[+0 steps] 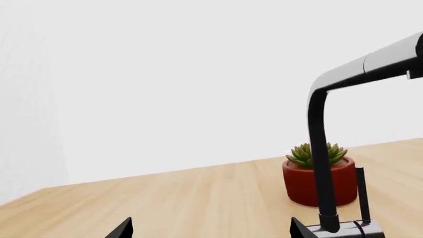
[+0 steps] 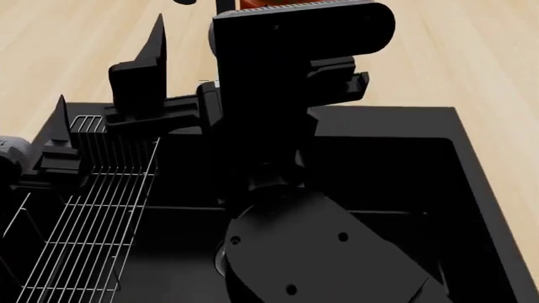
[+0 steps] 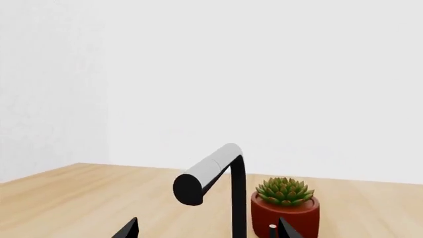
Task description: Turn the sink spout to the right.
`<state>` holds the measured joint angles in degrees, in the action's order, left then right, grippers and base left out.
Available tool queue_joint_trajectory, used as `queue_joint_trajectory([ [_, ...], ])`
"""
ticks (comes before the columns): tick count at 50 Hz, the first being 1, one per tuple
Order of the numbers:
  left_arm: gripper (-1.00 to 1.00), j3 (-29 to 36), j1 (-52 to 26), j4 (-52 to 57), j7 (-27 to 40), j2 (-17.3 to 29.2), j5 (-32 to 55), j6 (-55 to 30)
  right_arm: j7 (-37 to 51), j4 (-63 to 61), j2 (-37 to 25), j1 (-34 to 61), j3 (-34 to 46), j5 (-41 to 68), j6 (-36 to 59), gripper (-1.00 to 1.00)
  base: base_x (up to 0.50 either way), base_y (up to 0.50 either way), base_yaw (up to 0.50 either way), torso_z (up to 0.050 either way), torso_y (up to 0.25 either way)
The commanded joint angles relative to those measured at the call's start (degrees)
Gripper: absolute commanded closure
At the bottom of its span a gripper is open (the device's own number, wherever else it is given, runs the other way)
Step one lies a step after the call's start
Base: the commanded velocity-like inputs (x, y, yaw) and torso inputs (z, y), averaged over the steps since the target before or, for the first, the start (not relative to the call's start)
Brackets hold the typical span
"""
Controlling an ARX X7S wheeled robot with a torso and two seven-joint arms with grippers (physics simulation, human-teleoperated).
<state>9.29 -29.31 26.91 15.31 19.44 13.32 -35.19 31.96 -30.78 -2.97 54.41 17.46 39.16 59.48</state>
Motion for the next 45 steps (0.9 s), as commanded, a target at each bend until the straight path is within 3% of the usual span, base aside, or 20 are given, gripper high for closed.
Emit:
queue_joint_trajectory([
  [1, -1.0, -0.1, 0.1, 0.0, 0.0, 0.1, 0.5, 0.2, -0.6, 3.6, -0.2, 2.1, 1.6, -0.3, -3.3, -1.0, 0.0, 0.0, 0.0, 0.0, 0.0],
  [24, -1.0, 0.1, 0.1, 0.5, 0.5, 0.4, 0.7, -0.4, -2.9, 10.8, -1.1, 1.8, 4.7, -1.5, -10.5, -1.0, 0.0, 0.0, 0.0, 0.0, 0.0],
  [45, -1.0, 0.2, 0.1, 0.4, 0.7, 0.6, 1.0, -0.2, -8.3, 26.0, 0.2, 7.7, 7.5, -4.0, -19.3, -1.0, 0.0, 0.0, 0.0, 0.0, 0.0],
])
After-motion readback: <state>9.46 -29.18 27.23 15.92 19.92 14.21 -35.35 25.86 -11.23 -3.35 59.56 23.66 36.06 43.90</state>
